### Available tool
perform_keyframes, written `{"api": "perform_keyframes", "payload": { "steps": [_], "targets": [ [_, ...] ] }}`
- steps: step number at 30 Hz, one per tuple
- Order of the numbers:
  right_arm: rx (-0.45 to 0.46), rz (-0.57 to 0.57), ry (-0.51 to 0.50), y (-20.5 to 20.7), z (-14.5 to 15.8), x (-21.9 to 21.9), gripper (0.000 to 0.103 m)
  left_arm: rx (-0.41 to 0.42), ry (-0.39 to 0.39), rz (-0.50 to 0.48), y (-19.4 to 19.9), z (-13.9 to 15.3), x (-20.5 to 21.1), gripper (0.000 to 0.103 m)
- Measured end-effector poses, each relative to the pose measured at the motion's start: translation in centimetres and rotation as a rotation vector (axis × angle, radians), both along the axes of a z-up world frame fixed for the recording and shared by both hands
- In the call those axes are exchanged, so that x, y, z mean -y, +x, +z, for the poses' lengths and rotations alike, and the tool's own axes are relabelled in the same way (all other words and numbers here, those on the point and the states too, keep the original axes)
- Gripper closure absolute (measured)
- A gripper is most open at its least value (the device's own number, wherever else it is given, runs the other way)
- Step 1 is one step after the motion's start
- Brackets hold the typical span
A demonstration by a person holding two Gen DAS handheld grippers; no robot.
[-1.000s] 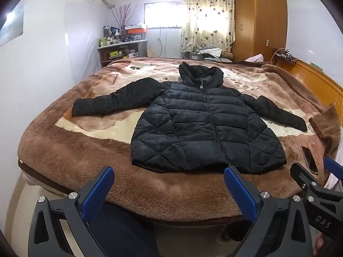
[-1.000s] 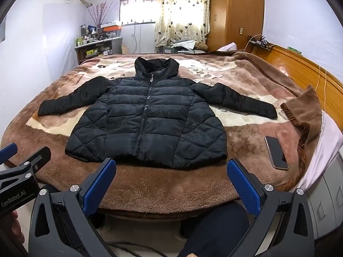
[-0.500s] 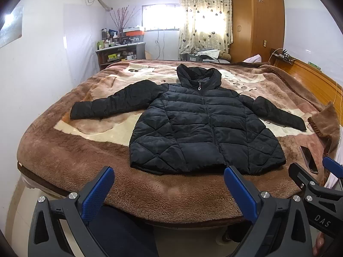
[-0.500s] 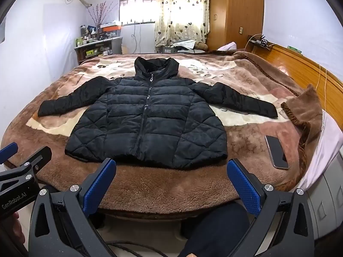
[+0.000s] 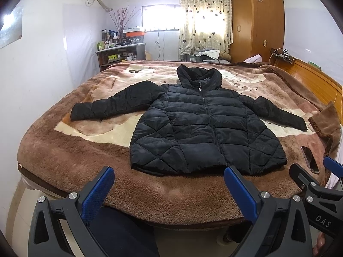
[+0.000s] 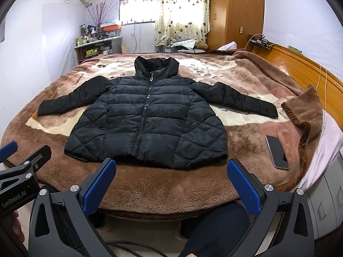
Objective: Fold large clothes
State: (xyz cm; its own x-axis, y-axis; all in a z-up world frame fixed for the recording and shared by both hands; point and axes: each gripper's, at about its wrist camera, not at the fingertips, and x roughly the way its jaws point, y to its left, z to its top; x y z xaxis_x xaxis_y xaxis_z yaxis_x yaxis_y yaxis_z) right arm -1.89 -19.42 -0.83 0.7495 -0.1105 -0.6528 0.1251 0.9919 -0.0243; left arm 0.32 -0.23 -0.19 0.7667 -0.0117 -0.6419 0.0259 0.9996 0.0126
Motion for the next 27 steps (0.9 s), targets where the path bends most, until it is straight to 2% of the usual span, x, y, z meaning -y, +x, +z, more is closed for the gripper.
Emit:
{"api": "perform_keyframes", "payload": {
  "steps": [27],
  "targets": [
    [-0.001,-0.003,0.001,0.17,-0.17,0.10,0.000,-0.003,0.002,0.003,-0.17,0.17,-0.07,0.000]
  ]
}}
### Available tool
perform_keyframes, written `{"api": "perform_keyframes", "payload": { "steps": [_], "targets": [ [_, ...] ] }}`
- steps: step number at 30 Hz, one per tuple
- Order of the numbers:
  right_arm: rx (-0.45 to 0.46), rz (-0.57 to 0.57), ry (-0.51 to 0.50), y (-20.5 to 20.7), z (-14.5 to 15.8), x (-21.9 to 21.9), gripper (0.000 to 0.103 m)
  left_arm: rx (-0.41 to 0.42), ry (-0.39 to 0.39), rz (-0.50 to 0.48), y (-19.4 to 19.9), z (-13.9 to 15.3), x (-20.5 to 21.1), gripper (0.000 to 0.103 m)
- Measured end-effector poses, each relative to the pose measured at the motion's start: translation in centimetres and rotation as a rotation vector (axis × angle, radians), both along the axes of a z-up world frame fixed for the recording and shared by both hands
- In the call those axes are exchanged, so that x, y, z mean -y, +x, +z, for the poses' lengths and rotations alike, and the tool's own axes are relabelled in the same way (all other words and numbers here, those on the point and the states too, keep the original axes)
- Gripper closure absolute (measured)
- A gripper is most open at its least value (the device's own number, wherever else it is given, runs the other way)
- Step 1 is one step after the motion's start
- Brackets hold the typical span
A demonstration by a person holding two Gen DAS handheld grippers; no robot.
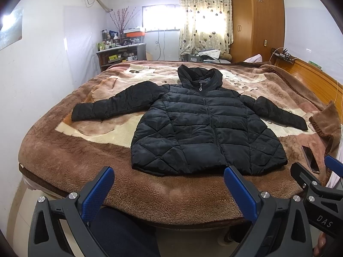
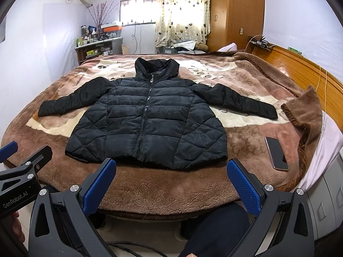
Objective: Fold large clothes
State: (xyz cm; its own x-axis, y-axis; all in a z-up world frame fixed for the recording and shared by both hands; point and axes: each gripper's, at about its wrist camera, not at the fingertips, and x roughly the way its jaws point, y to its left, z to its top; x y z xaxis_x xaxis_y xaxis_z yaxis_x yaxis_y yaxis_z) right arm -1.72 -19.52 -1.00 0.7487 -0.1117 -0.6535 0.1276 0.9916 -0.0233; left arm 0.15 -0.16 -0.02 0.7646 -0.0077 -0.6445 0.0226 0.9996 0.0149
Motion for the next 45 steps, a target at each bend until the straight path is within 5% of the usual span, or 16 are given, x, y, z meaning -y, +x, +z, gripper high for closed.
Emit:
{"api": "perform_keyframes", "payload": {
  "steps": [31,39,45],
  "targets": [
    [-0.029,0.010,-0.002,2.3,-0.8,-0.1,0.000,-0.030,-0.034,-0.016,2.7,-1.3,-1.4,0.000],
    [0.076,0.149,0.027,6.8,0.4,-2.3,0.000,0.031,-0.067,0.009,6.3,-0.6,-6.1,0.000],
    [-0.014,0.333,0.106,13.9,-0.6,-5.9,0.000,0.034,-0.095,0.126,10.2,-0.9,-12.8,0.000]
  ]
}}
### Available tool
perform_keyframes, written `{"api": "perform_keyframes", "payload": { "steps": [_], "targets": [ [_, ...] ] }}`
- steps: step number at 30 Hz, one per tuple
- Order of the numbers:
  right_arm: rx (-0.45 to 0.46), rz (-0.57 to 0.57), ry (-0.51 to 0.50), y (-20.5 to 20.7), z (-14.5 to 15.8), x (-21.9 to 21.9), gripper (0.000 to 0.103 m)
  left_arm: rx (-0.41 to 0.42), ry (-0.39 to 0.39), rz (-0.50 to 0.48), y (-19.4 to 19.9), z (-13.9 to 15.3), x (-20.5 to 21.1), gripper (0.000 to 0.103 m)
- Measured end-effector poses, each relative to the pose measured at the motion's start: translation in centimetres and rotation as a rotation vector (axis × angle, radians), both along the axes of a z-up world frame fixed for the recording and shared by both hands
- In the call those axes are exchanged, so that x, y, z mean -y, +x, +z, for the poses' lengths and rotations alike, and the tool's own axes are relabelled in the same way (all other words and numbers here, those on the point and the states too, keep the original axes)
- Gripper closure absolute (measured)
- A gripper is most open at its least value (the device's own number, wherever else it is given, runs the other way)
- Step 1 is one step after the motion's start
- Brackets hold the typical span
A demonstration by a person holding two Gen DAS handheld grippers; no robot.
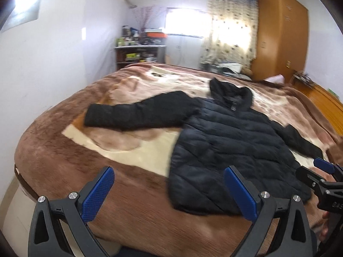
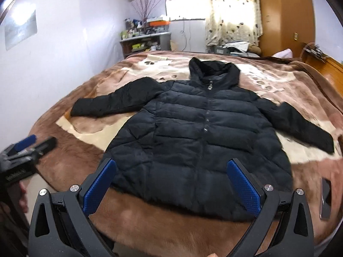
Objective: Fold large clothes
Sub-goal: 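Move the right tool to the jacket sleeve cuff and grasp it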
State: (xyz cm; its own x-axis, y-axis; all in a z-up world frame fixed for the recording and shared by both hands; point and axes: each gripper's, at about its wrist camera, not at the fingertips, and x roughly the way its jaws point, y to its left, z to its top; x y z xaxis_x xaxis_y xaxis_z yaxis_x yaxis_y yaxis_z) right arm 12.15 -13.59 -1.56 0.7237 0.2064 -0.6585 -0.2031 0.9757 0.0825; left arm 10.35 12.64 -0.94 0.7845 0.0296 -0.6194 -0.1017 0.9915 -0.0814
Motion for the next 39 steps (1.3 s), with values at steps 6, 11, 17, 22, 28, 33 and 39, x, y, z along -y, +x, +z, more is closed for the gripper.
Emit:
{"api": "perform_keyframes", "payload": {
  "steps": [6,11,17,22,28,33,39],
  "targets": [
    [0.019,0.091,-0.045,6.7,-1.6,-5.3,0.000,0.001,-0.023,0.101,3.7,-0.8,-6.6,0.000],
    [0.032,0.163,-0.075,13.0,-2.7,-10.5,0.000,0.030,0.000,0.129,6.6,-1.4,-11.3,0.000],
    [0.069,0.287,-0.086,19.1,-4.1,-17.6,0.000,-0.008,0.015,0.170,9.3,-2.7,-16.0,0.000],
    [0.029,0.408,-0.091,23.7,-7.0,-23.9,0.000,-0.028,0.023,0.210,10.6,-4.2,-18.3,0.000],
    [0.040,0.529,-0.146,26.6,-9.9,-31.4,0.000,-0.102,-0.011,0.254,12.0,-7.0,-21.0,0.000],
    [0.014,0.641,-0.159,27.4,-12.6,-37.0,0.000,-0.123,-0.013,0.282,12.2,-8.5,-22.8,0.000],
    [0.050,0.721,-0.272,27.2,-15.0,-42.8,0.013,-0.138,-0.026,0.303,12.4,-9.6,-24.3,0.000]
  ]
}}
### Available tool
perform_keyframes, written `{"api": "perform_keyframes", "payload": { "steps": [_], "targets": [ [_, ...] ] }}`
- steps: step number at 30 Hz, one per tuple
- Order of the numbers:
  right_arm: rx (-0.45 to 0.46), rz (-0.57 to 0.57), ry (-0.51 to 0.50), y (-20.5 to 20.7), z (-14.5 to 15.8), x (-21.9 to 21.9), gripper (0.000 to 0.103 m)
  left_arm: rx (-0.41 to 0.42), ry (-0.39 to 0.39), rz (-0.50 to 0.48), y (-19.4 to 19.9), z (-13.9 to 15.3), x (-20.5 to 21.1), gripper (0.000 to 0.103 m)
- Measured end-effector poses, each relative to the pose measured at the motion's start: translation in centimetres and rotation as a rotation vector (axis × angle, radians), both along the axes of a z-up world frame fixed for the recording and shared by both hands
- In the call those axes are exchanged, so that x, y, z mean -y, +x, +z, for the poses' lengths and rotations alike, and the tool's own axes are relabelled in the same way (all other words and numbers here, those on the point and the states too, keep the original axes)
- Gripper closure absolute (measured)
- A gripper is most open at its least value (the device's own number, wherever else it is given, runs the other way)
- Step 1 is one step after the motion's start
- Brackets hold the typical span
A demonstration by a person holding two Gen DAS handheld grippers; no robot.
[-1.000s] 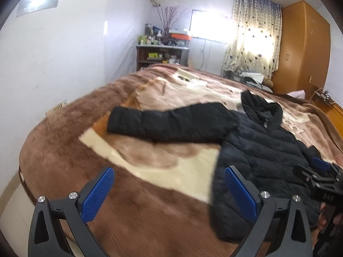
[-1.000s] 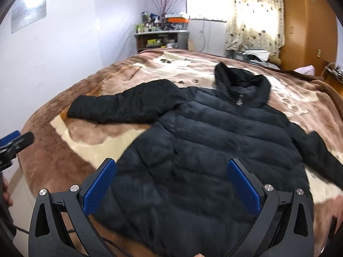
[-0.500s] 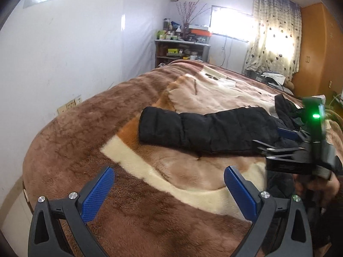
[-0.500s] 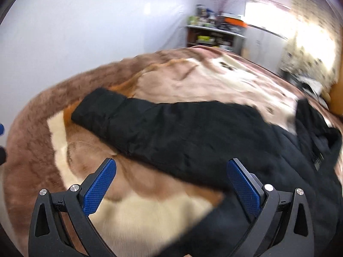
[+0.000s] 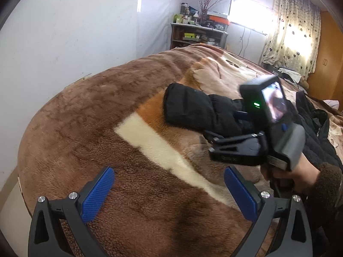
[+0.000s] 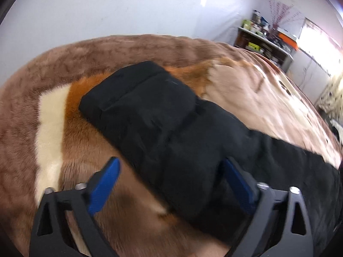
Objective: Fold large clothes
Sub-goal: 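Move the right tool to the jacket sleeve cuff and grasp it, then lift the sleeve with the right tool and lay it across the jacket body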
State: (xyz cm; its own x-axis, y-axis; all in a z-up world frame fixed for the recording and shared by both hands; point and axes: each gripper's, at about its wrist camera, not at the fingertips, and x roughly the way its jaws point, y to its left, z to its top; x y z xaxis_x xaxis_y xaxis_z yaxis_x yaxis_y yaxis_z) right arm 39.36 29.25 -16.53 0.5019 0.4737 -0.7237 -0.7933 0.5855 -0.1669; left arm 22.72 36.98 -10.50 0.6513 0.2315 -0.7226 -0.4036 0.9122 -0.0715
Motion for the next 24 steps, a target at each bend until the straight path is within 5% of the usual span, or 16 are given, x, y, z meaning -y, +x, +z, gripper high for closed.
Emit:
{"api": "perform_keyframes", "payload": {
  "steps": [3,6,8,10,24],
  "targets": [
    [0.022,-0.014,-0.013,0.7,-0.2,-1.4,0.015,0.008,-0.006,0.009,0.0,-0.1,-0.3,0.000],
    [-0.007,-0.026,0.002,1.4,0.0,-1.4,0.038,0.010,-0.018,0.005,0.3,-0.3,-0.4,0.000],
    [-0.013,-0.046,0.005,1.7,0.3,-1.1,0.068,0.009,-0.021,0.002,0.6,-0.3,-0.3,0.000],
    [-0.027,-0.049,0.029,1.8,0.9,-0.8,0.079,0.010,-0.029,-0.002,1.0,-0.1,-0.2,0.000],
    [-0.049,-0.234,0.336,2.8,10.5,10.2,0.090,0.092,-0.043,-0.111,4.7,3.3,4.5,0.000]
  ]
}}
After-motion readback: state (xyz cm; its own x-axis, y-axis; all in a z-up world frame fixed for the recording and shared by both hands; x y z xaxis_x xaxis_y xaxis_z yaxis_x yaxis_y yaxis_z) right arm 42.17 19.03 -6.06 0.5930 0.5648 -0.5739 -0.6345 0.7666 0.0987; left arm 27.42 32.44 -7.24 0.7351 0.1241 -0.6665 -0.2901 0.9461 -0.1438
